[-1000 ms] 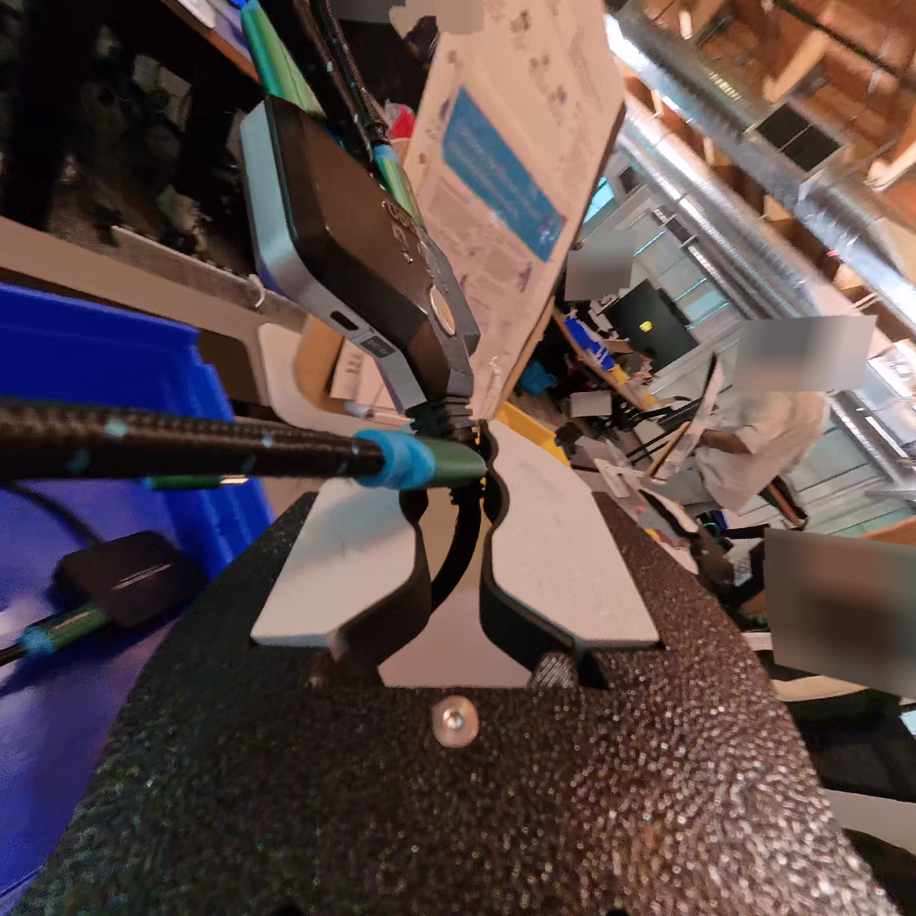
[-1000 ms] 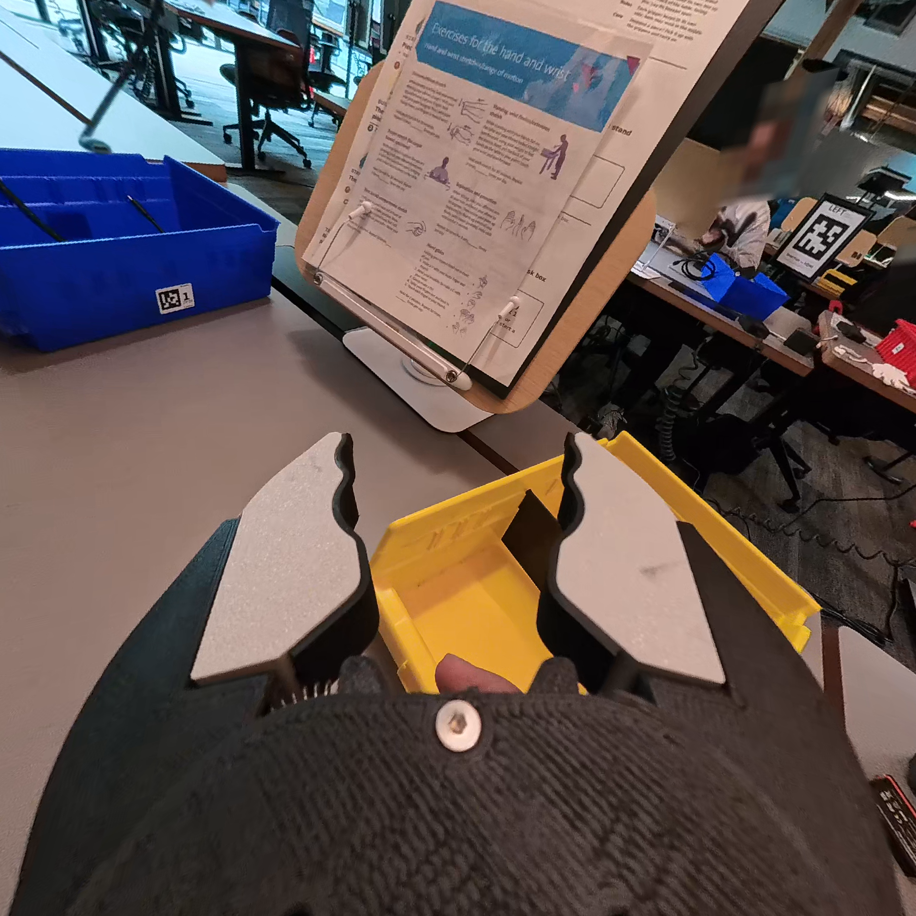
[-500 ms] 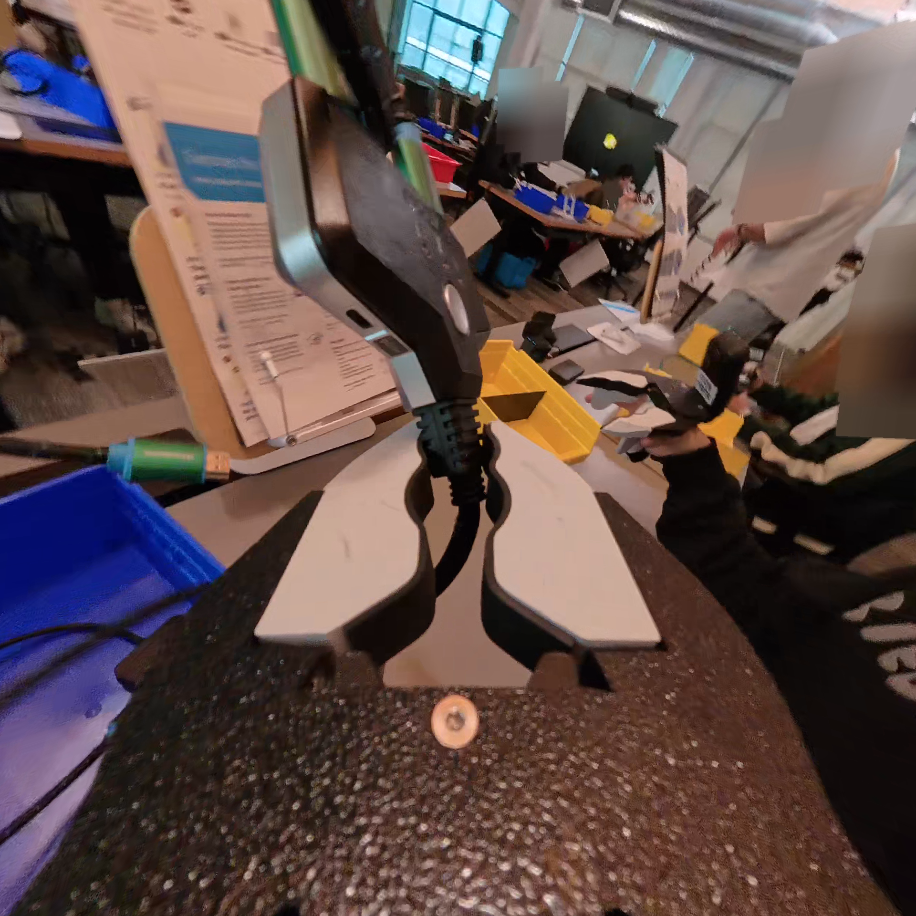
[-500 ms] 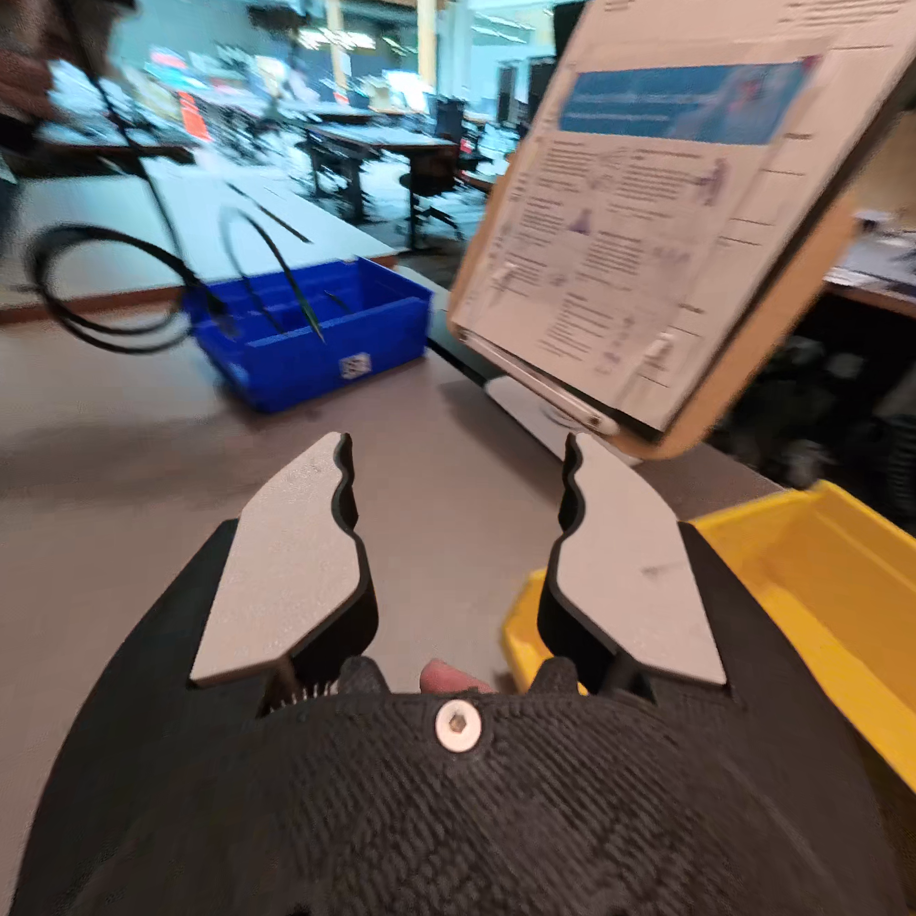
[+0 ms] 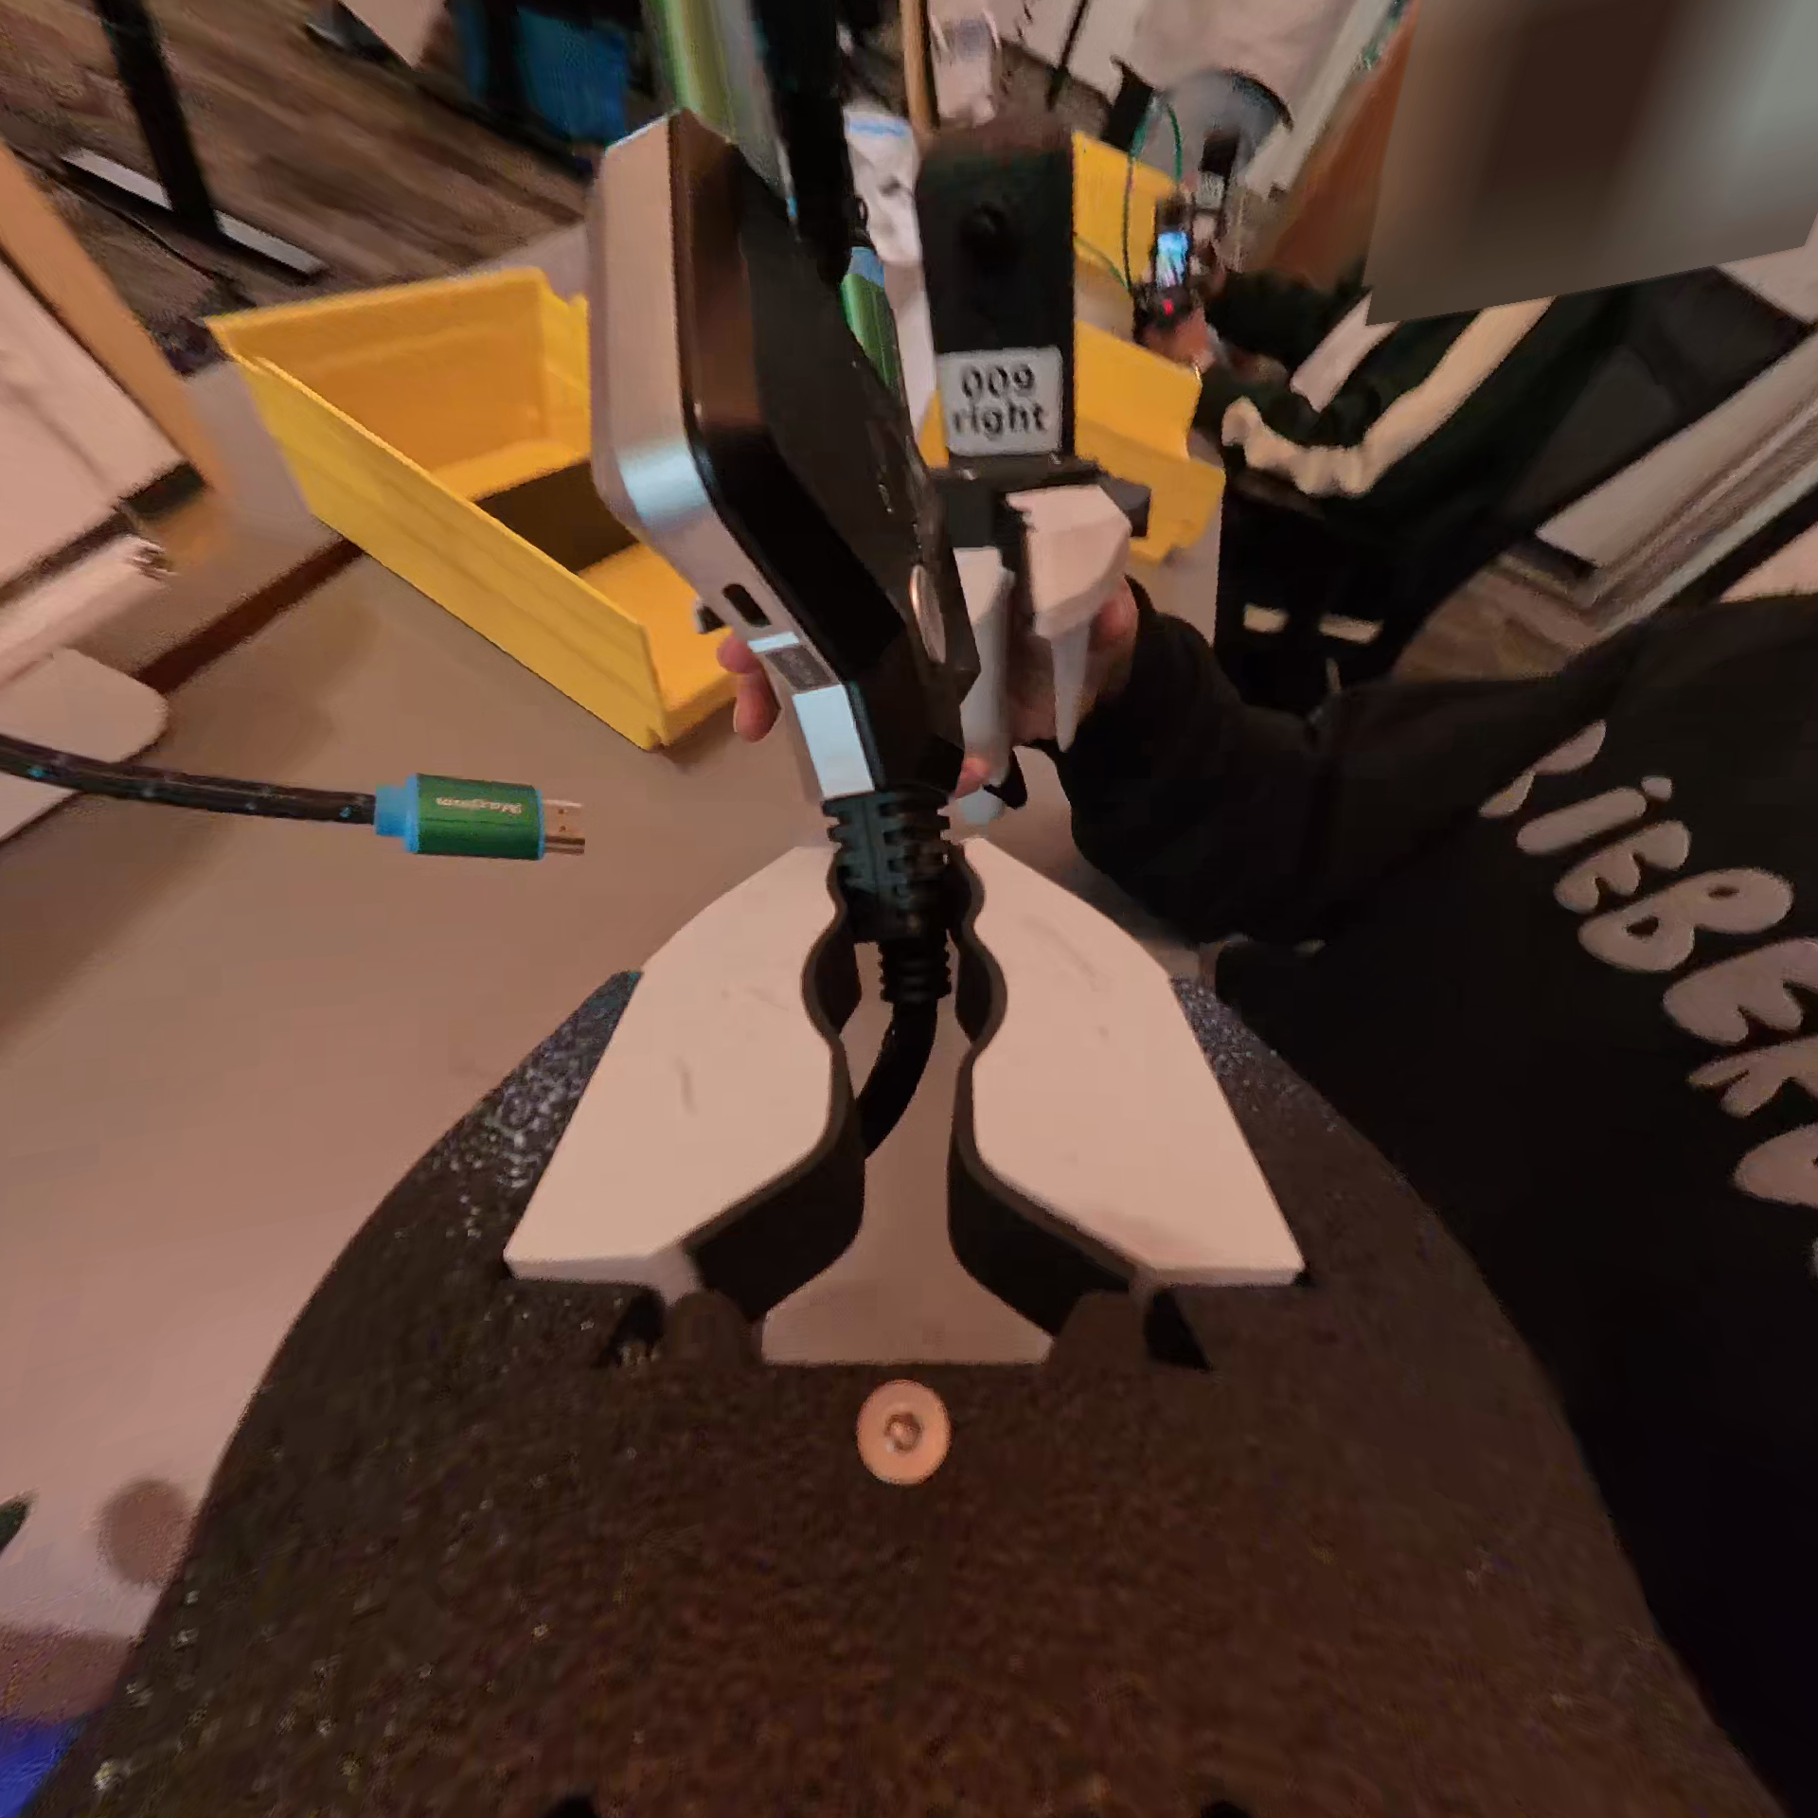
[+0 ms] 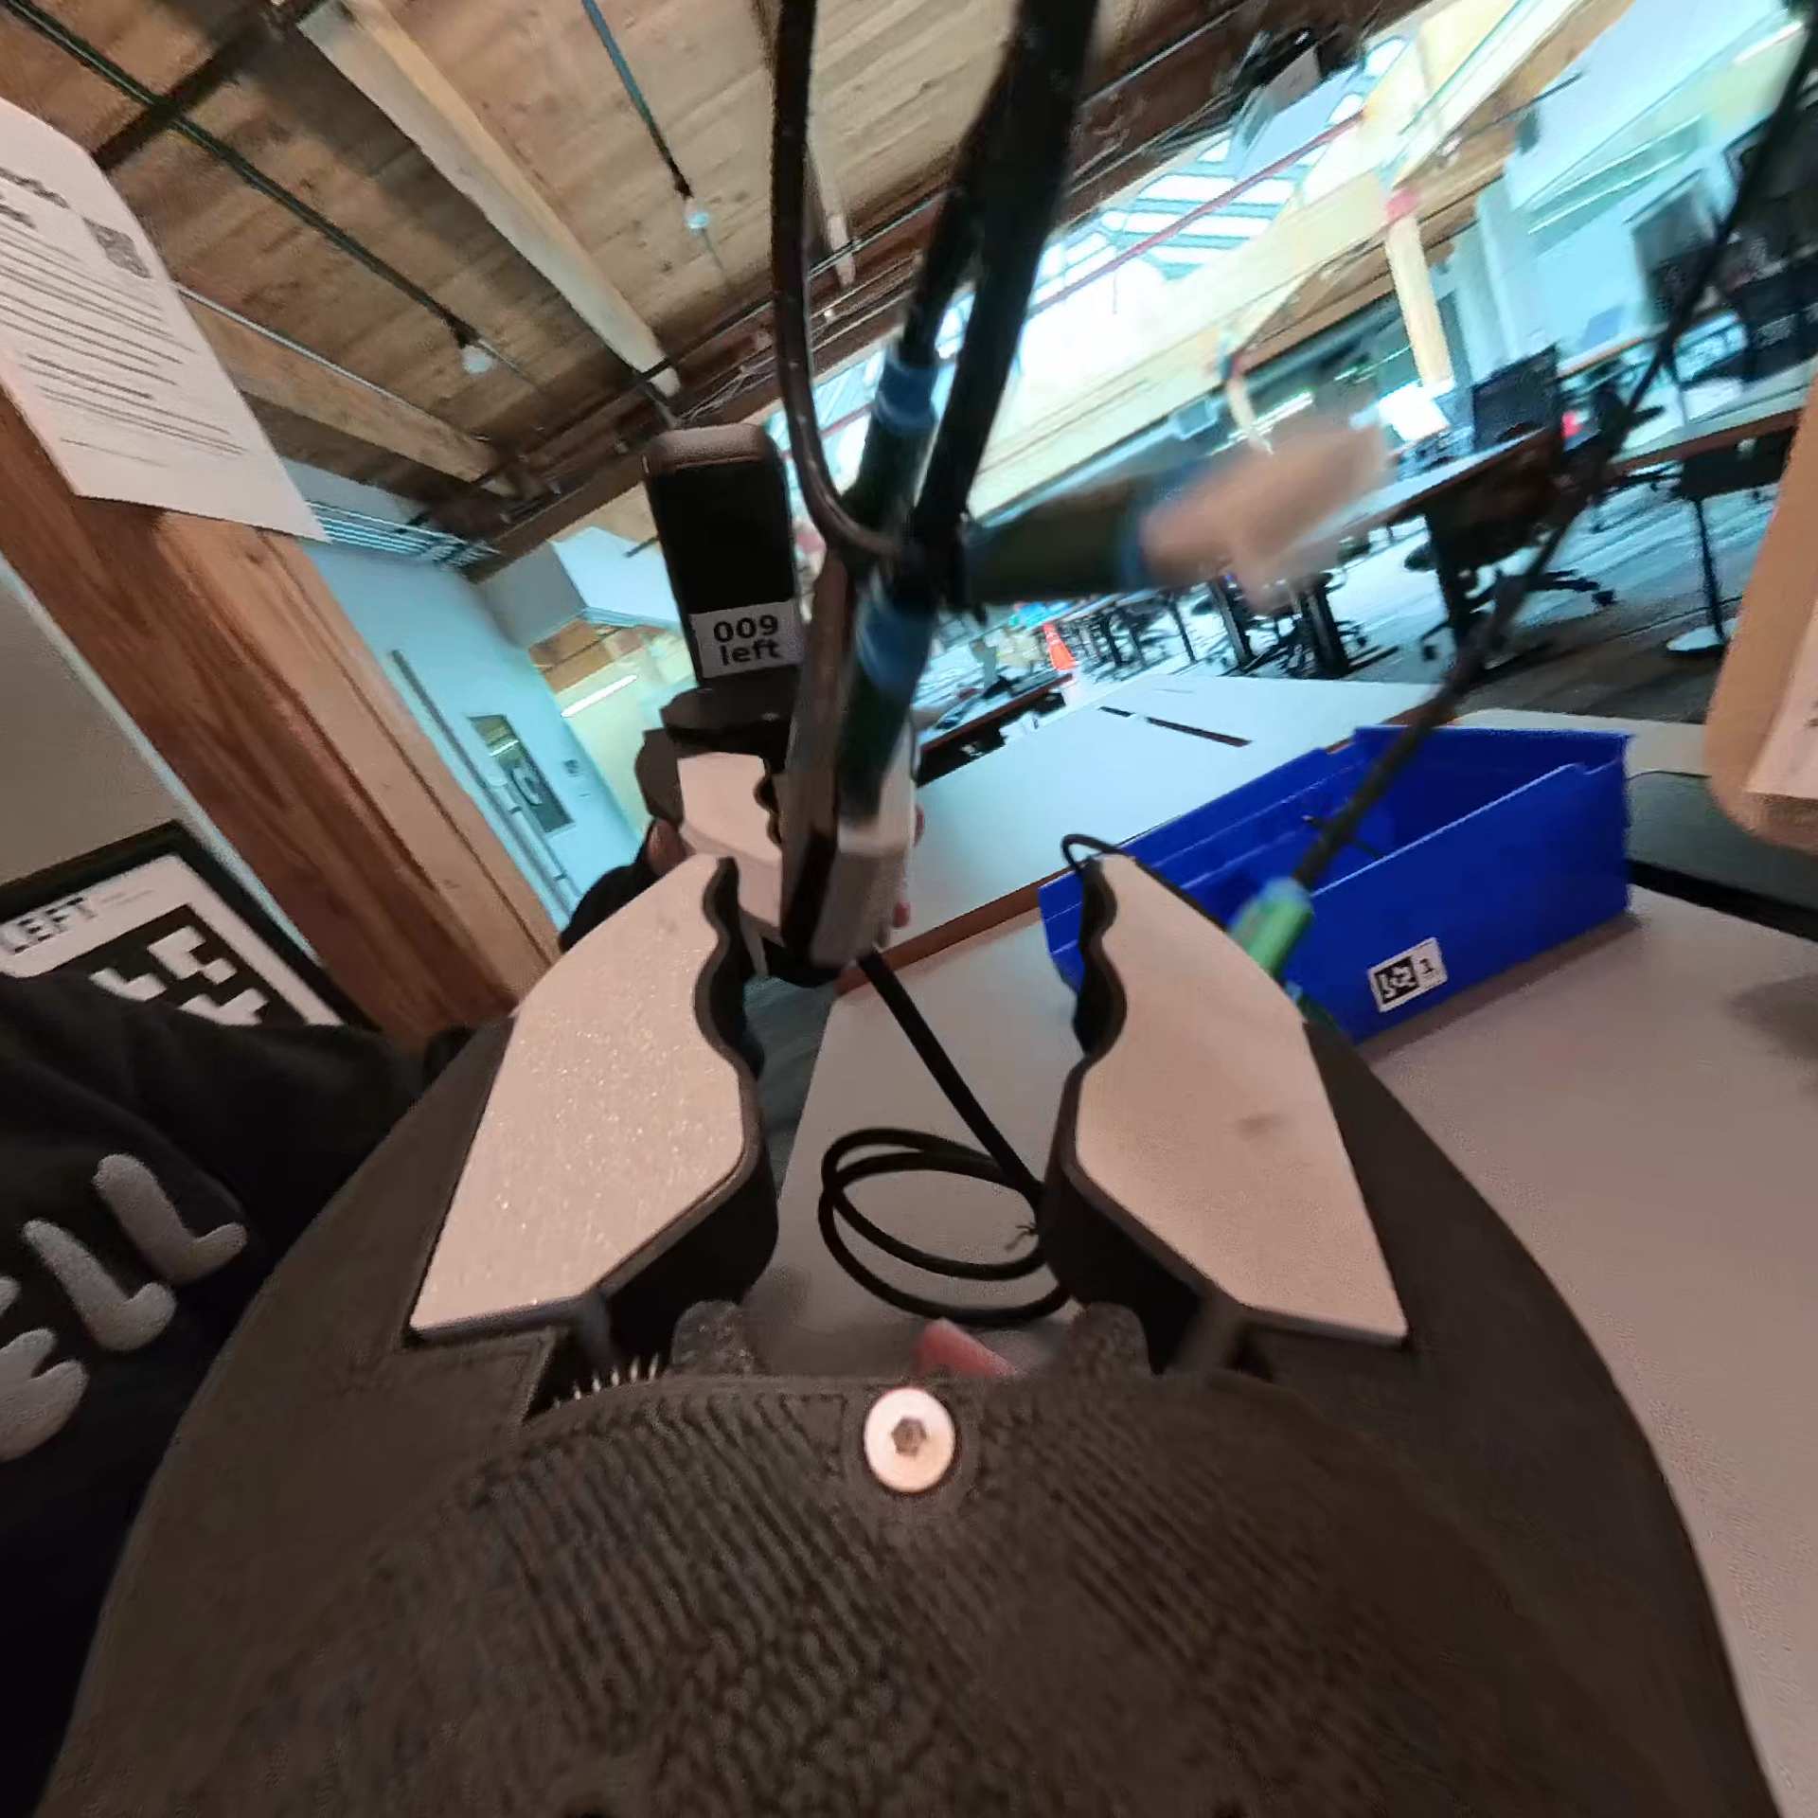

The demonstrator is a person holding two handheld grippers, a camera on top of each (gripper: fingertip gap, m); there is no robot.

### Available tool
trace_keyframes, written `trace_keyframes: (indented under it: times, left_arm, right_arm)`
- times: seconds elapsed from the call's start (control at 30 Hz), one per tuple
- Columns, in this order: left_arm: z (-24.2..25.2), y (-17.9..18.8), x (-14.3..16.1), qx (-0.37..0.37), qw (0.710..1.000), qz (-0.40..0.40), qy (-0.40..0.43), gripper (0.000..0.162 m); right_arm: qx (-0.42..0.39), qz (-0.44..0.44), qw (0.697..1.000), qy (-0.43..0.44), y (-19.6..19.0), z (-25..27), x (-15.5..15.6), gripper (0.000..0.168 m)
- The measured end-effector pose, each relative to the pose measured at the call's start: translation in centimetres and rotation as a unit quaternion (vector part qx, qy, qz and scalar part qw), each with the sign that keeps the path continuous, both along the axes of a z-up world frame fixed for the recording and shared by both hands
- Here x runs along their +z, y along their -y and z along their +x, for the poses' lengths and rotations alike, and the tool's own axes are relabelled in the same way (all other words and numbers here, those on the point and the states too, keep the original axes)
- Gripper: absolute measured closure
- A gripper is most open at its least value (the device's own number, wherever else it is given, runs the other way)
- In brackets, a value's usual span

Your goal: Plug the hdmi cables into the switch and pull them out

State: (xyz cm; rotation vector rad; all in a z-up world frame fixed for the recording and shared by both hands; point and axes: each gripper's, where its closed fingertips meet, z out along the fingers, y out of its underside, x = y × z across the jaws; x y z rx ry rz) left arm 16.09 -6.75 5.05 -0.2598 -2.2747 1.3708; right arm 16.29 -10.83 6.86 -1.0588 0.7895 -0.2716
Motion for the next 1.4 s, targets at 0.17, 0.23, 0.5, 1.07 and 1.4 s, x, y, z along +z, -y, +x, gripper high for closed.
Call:
trace_keyframes:
  times: [0.17,0.23,0.5,1.07,1.4]
  left_arm:
    - [-1.0,-0.1,-3.5,-0.043,0.991,0.058,0.116,0.147]
    - [-0.6,-0.2,-4.2,-0.043,0.984,0.069,0.161,0.147]
    - [2.8,2.6,-1.2,0.075,0.945,-0.054,0.313,0.129]
    - [-2.5,1.6,4.7,0.24,0.842,-0.421,0.239,0.152]
    - [2.5,8.9,3.8,0.151,0.884,-0.376,0.235,0.11]
  right_arm:
    - [0.065,-0.026,0.997,0.007,-1.4,-0.7,-1.3,0.141]
    - [0.078,-0.035,0.996,0.012,-1.6,-0.7,-1.6,0.145]
    - [0.013,0.138,0.99,0.011,1.6,1.0,0.6,0.147]
    - [-0.082,0.413,0.906,-0.055,9.1,1.6,0.1,0.147]
    - [-0.083,0.372,0.924,-0.039,10.8,0.1,2.0,0.147]
